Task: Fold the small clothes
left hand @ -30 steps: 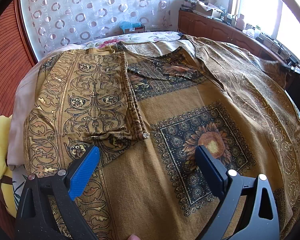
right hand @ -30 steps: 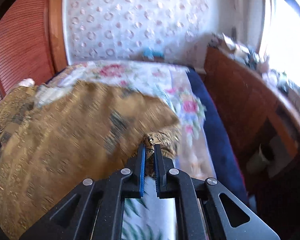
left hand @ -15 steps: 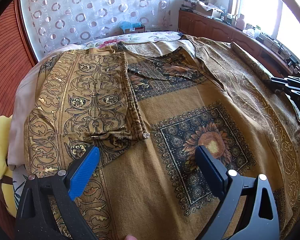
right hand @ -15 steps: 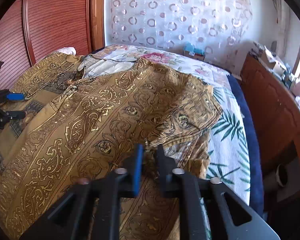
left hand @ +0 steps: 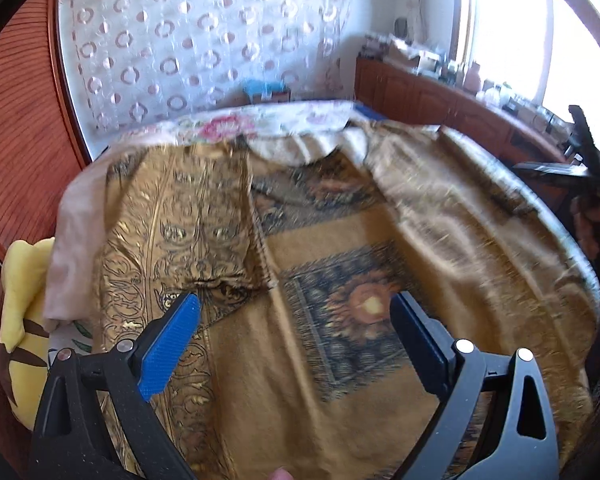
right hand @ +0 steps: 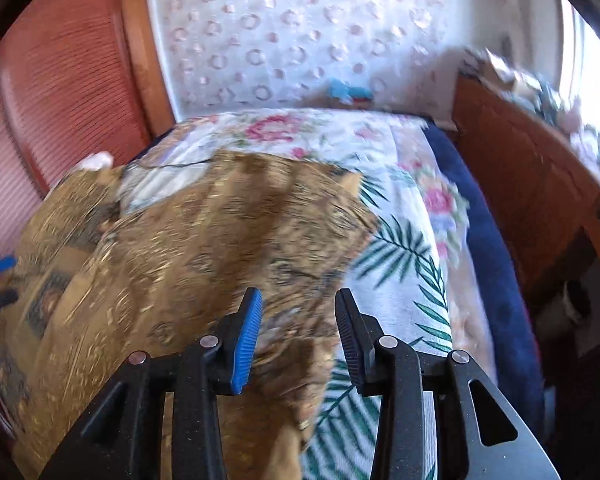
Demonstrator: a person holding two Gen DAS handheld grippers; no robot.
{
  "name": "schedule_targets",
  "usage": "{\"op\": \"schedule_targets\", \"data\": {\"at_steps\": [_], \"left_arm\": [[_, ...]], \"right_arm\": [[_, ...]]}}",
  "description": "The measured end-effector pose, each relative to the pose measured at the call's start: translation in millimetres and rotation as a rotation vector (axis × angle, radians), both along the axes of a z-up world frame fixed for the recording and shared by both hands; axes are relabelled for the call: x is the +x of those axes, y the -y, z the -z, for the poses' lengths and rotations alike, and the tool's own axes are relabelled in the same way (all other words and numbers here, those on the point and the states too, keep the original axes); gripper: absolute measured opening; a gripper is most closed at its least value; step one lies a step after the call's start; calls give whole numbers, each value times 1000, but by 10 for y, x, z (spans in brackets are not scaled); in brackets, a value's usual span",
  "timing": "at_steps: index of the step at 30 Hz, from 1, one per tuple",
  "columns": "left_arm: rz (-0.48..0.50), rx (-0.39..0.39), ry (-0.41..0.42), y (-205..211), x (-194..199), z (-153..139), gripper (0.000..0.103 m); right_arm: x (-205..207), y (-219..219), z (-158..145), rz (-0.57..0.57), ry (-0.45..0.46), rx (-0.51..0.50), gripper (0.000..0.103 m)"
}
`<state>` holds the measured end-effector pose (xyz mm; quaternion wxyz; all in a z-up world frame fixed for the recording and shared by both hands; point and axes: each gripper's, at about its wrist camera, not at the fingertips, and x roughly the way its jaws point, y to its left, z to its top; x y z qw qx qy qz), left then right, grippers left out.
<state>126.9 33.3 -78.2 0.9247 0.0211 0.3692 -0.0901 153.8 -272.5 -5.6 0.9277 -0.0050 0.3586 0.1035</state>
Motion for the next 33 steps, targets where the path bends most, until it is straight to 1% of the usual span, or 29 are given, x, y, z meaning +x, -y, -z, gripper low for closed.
{"op": "schedule_targets", "data": {"at_steps": [3,5,10,12,15,16,17,20,25,28,31,32,33], "left_arm": [[3,-47,44,13,-139,-136,96],[5,-71,58,26,-184,-184,96],[10,-60,80,108,-219,-240,96],[8,-58,83,108,-235,-238,96],[9,-62,77,106,-250,-209,96],[10,-63,73,107,-247,-196,96],[12,-67,66,107,-241,-178,96],[10,-74,48,113,-228,-137,96],[13,-71,44,137,-255,-117,96],[12,-72,50,129,-269,-131,96],[5,-74,54,97,-277,-145,96],[2,-75,55,93,-282,-150,96],[-2,-76,56,79,-285,-156,96]], "right_arm": [[169,111,31,10,-37,70,39],[285,104,36,16,-50,88,39],[543,146,137,58,-122,120,38],[579,164,95,58,-114,136,23],[617,130,22,49,-93,132,13],[609,101,-18,30,-73,148,12],[642,66,-34,13,-55,159,12],[624,-63,-128,-6,-5,116,12],[614,-337,-205,-61,27,46,12],[633,-449,-224,-114,35,55,12],[577,-521,-272,-189,56,112,12],[541,-534,-300,-221,68,137,18],[511,-550,-328,-224,82,131,31]]}}
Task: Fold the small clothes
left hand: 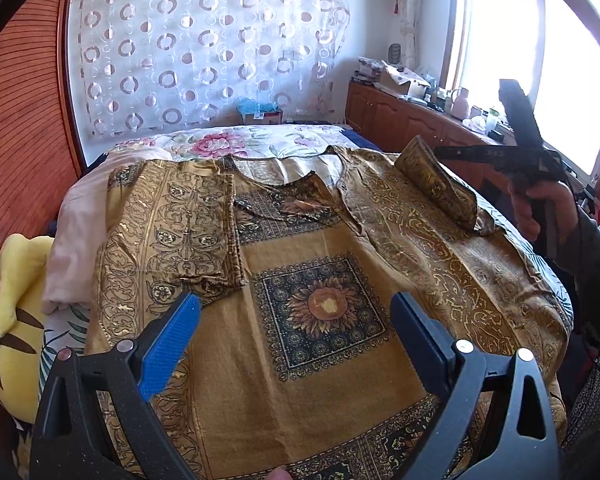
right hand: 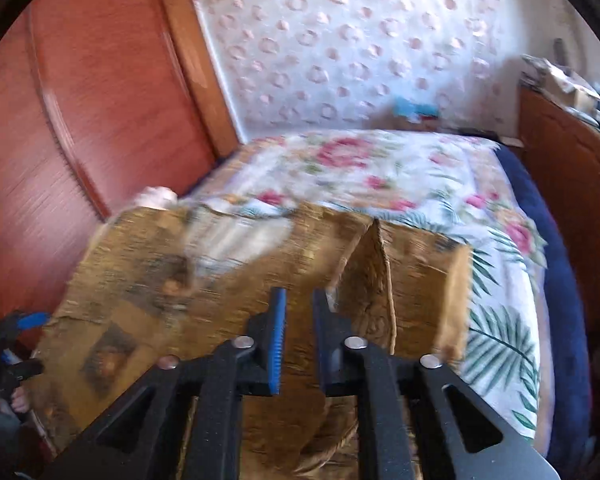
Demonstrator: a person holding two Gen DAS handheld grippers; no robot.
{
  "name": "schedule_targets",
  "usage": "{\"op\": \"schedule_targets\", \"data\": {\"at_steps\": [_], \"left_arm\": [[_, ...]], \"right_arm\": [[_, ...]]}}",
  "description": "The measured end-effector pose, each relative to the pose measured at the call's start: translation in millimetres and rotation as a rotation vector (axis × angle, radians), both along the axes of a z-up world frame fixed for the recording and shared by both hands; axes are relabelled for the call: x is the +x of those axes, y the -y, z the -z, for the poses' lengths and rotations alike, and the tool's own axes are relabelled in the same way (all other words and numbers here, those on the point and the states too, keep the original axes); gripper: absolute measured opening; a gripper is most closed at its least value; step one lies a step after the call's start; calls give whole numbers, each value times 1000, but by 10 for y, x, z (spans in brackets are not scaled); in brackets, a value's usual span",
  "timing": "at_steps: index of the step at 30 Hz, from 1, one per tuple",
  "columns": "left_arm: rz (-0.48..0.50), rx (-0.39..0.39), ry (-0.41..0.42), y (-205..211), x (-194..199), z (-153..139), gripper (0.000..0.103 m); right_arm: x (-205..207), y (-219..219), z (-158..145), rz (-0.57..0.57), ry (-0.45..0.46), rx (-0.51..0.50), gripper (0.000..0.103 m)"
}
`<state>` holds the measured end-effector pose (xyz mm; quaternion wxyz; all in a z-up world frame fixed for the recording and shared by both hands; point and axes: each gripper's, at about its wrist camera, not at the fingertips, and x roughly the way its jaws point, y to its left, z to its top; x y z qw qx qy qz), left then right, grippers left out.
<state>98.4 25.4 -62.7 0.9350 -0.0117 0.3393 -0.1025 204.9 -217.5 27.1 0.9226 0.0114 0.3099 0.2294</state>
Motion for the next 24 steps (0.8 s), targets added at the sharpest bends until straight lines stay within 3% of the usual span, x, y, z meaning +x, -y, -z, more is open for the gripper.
{"op": "schedule_targets", "data": {"at_steps": [2,5,9,14,22,24], "left_arm": [[-6,-3,2,-31,8,-5,96],[-16,-5,8,-62,9,-27,96],[-27,-2,22,-110,26,-68,96],[-56,-1,31,-259,119,-124,96],[-115,0,24,-533,220,-158,96],[-121,-3,20,-564,229,-151,96]], "right_arm": [[-39,46,-45,24,25,-5,38],[-113,97,-106,20,54,-1,39],[-126,188,-55,114,54,-81,41],[56,341,224,222,-53,-158,42],[402,325,514,271,-201,-194,42],[436,290,514,275,-193,-222,27]]}}
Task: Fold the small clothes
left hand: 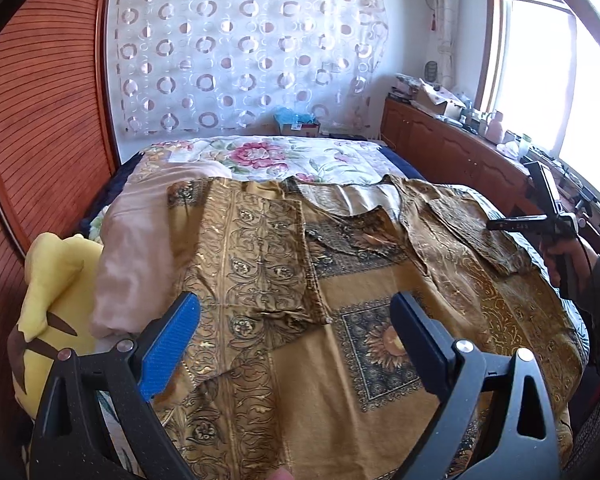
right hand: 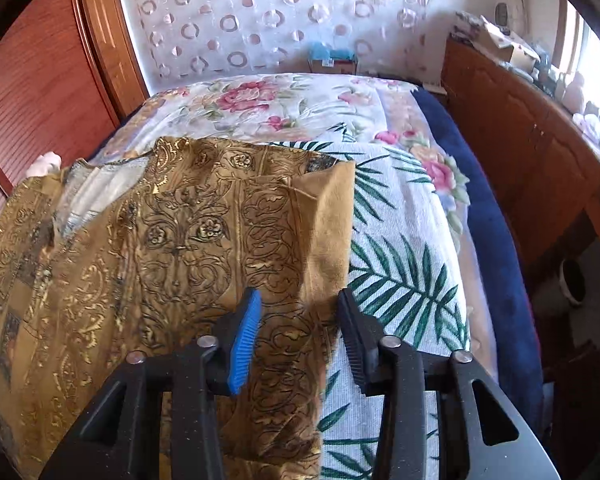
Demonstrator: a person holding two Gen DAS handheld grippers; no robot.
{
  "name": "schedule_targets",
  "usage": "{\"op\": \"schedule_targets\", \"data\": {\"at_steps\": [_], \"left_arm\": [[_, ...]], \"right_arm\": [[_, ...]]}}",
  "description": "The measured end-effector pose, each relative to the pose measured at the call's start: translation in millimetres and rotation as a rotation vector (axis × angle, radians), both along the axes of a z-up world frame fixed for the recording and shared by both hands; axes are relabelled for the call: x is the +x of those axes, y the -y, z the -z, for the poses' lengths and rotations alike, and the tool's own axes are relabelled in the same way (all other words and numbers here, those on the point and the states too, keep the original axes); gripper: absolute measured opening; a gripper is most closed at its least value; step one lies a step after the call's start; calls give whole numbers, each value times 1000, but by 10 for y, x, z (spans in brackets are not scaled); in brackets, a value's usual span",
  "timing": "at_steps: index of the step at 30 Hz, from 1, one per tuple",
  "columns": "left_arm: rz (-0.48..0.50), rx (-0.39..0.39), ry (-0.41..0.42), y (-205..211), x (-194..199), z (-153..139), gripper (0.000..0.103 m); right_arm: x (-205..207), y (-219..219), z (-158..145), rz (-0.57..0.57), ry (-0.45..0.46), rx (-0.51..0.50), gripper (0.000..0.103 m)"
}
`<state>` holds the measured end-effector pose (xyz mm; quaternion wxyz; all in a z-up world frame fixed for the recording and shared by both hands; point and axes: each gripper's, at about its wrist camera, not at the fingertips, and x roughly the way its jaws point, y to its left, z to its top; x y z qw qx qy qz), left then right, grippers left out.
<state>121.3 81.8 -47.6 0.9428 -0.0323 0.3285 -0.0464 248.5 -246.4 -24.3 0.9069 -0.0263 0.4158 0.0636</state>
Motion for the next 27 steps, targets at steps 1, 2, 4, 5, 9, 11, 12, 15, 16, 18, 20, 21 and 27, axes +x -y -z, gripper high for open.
{"op": "schedule_targets", "data": {"at_steps": [1,2,4,5,9,11,12,15,16,18,20,21,27], "left_arm": [[-1,1,-2,-3,8,7,96],[-2,3,-4,-8,11,12,96],[-2,7,-7,-15,18,21,96],[-3,7,-8,-19,24,26,96],[-4,6,-12,-34,49,33,96],[-6,3,-15,-36,56,30,96],[-6,1,-16,-40,63,30,96],[-4,-3,-17,-31,67,28,96],[-3,-1,-18,-28,64,26,96],[-3,11,-23,-24,74,25,96],[-5,16,-26,-36,83,25,96],[-9,17,-28,-51,84,27,96],[-27,11,-44,-123,123,47,96]], "right_arm": [[4,-19,13,1,2,-18,20],[-2,-35,-57,1,5,-22,8],[9,18,-119,17,17,-34,2],[-25,55,-132,30,29,-42,1],[-39,167,-160,57,48,9,1],[-52,142,-169,26,45,47,1],[-52,106,-159,14,41,51,2],[-32,70,-98,-4,40,27,32],[-25,91,-64,-17,31,36,36],[-12,71,-17,-22,12,28,37],[37,77,19,-33,-2,21,37],[33,60,25,-36,6,5,37],[38,25,-31,-89,4,-19,4]]}}
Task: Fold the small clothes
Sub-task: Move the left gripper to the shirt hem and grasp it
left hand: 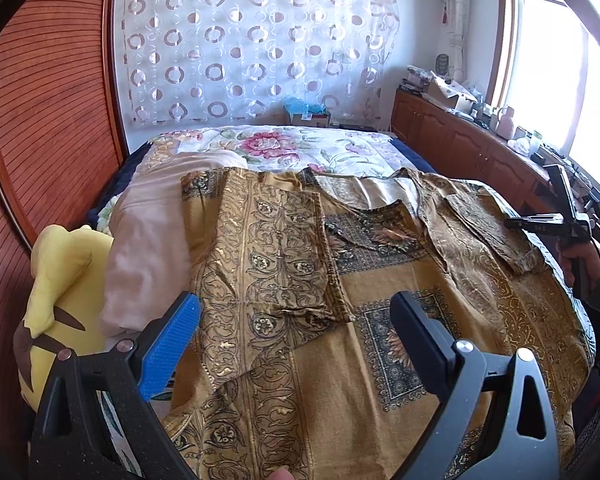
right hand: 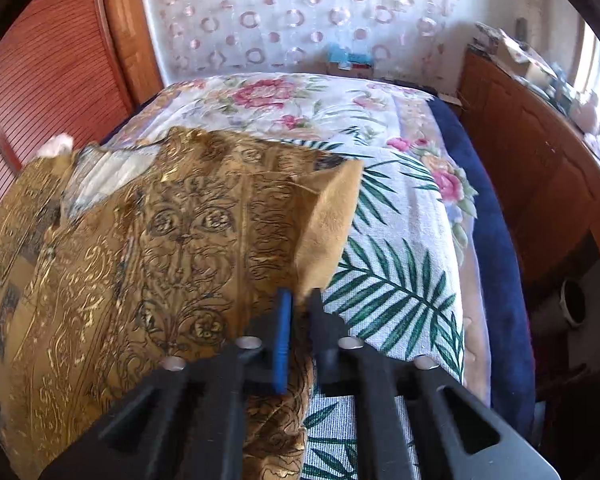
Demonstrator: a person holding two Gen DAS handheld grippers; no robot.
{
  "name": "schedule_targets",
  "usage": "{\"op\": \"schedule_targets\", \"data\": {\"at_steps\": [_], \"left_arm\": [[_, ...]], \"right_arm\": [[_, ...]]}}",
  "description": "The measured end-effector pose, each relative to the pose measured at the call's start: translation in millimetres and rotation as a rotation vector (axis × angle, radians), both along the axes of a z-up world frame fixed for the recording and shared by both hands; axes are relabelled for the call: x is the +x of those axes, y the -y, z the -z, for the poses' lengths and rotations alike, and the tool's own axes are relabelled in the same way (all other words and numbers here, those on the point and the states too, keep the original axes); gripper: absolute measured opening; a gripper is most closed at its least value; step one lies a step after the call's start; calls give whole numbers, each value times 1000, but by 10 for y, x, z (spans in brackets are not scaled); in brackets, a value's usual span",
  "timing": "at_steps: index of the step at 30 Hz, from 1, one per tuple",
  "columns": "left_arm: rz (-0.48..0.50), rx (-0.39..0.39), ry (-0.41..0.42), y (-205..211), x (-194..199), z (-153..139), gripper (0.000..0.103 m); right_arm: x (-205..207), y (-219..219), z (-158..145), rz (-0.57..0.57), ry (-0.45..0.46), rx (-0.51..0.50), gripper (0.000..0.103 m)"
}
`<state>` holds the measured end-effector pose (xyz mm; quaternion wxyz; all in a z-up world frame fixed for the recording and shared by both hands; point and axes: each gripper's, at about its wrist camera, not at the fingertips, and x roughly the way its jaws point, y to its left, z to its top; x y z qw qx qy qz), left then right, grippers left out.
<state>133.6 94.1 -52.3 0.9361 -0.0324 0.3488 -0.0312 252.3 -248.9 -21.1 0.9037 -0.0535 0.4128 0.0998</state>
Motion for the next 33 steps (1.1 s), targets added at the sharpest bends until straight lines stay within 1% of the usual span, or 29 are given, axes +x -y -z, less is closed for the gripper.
{"op": "schedule_targets", "data": {"at_steps": [3,4,6,8,9,10,11,12,14,16,17,20,21,22,23,26,27,29,33], "left_arm": [[-10,10,-5,-28,28,5,96],[-14,13,-7,-42,38,4,96],[-23,18,-10,-83,60,-11,96],[-34,27,-11,-134,87,-32,96],[-39,29,-10,-162,101,-44,96],[-43,30,-12,-184,116,-53,96],[-45,31,-13,-205,132,-60,96],[-46,30,-13,-235,158,-69,96],[-41,26,-15,-277,204,-74,95],[-33,18,-18,-325,276,-94,88],[-30,17,-20,-346,320,-101,86],[5,5,-30,-380,461,-89,75],[8,11,-35,-381,501,-83,66],[6,32,-44,-379,565,-68,57],[8,54,-52,-373,635,-50,54],[18,67,-78,-378,830,17,47],[20,67,-90,-384,903,46,44],[14,76,-110,-395,1022,101,43],[0,99,-152,-414,1222,217,43]], "right_arm": [[-66,28,-88,29,33,-28,2],[-58,82,-118,59,44,-26,2],[-61,136,-125,86,28,12,2],[-72,144,-152,122,66,-31,2],[-85,155,-176,127,83,-30,2],[-96,172,-195,126,85,-6,2],[-101,194,-212,122,81,27,5],[-111,205,-223,112,81,56,15],[-131,203,-230,93,82,68,28],[-145,175,-214,81,83,52,32],[-141,168,-193,80,77,45,34],[-100,159,-98,73,56,38,34],[-70,175,-74,71,54,29,34],[-45,168,-44,70,50,19,34],[12,154,-53,68,44,15,34],[100,112,-5,48,24,19,35],[96,82,4,44,42,-2,35],[85,41,-3,44,61,-30,35],[68,33,15,57,82,-25,35]]}}
